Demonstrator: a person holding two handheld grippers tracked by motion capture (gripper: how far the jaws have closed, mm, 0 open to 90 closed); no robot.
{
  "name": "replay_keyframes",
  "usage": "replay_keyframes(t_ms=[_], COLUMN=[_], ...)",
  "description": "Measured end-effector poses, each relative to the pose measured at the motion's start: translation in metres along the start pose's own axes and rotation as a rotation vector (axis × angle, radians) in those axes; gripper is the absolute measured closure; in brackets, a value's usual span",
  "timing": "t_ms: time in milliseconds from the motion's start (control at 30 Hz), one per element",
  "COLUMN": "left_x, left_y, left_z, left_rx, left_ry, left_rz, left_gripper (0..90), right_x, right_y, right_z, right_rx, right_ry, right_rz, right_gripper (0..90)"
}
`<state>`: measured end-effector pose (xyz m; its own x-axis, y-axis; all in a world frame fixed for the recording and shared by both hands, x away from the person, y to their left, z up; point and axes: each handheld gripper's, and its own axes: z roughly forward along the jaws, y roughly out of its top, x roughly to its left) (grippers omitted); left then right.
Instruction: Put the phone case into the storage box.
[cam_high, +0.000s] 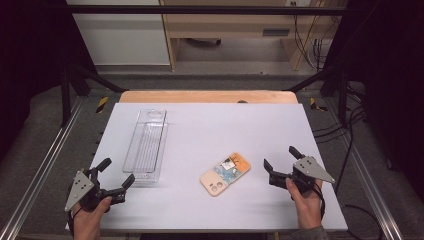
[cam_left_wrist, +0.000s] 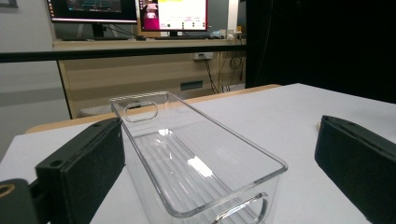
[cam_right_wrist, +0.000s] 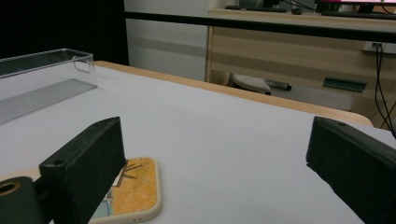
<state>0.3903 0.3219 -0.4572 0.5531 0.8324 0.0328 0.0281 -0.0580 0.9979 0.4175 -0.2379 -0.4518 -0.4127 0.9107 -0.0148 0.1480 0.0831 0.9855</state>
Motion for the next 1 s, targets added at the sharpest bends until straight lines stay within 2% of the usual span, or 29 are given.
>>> replay_keyframes(t_ms=[100,267,300,367,533,700,800,867,900,933,967,1000], left_x=[-0.005,-0.012,-0.017,-0.02,-0.032,-0.046,-0.05,-0.055,-0.06,-0.06,-0.066,-0.066], left_y=[0.002,0.005,0.005,0.005,0.01,0.023,0.028,0.034,0.04,0.04,0.044,0.044], left_z=[-0.001,-0.002,0.0,0.002,0.009,0.022,0.027,0.032,0.038,0.038,0.045,0.045], left_rx=[0.009,0.019,0.048,0.05,0.078,0.127,0.141,0.179,0.193,0.193,0.213,0.213], left_ry=[-0.006,-0.011,-0.007,-0.017,-0.04,-0.086,-0.106,-0.127,-0.158,-0.158,-0.189,-0.189], left_rz=[-0.012,-0.023,-0.012,-0.011,0.017,0.052,0.052,0.047,0.058,0.058,0.06,0.06], left_gripper=[1.3,1.2,1.3,1.4,1.3,1.3,1.3,1.7,2.5,3.8,4.3,4.3], right_x=[0.0,0.001,0.001,0.001,-0.001,-0.002,-0.001,-0.001,0.0,0.0,0.001,0.001], right_y=[-0.005,-0.01,-0.012,-0.016,-0.018,-0.018,-0.019,-0.019,-0.02,-0.02,-0.02,-0.02], right_z=[-0.003,-0.007,-0.008,-0.01,-0.012,-0.015,-0.015,-0.014,-0.014,-0.014,-0.015,-0.015], right_rx=[-0.003,-0.012,-0.017,-0.018,-0.024,-0.028,-0.028,-0.03,-0.031,-0.031,-0.032,-0.032], right_ry=[0.018,0.011,0.004,0.013,0.024,0.006,0.007,0.008,0.008,0.008,-0.015,-0.015], right_rz=[0.002,-0.01,-0.01,0.005,0.0,0.002,0.003,0.001,0.003,0.003,-0.022,-0.022], right_gripper=[3.5,3.0,2.9,2.6,2.4,3.0,3.0,3.0,2.9,2.9,3.1,3.1])
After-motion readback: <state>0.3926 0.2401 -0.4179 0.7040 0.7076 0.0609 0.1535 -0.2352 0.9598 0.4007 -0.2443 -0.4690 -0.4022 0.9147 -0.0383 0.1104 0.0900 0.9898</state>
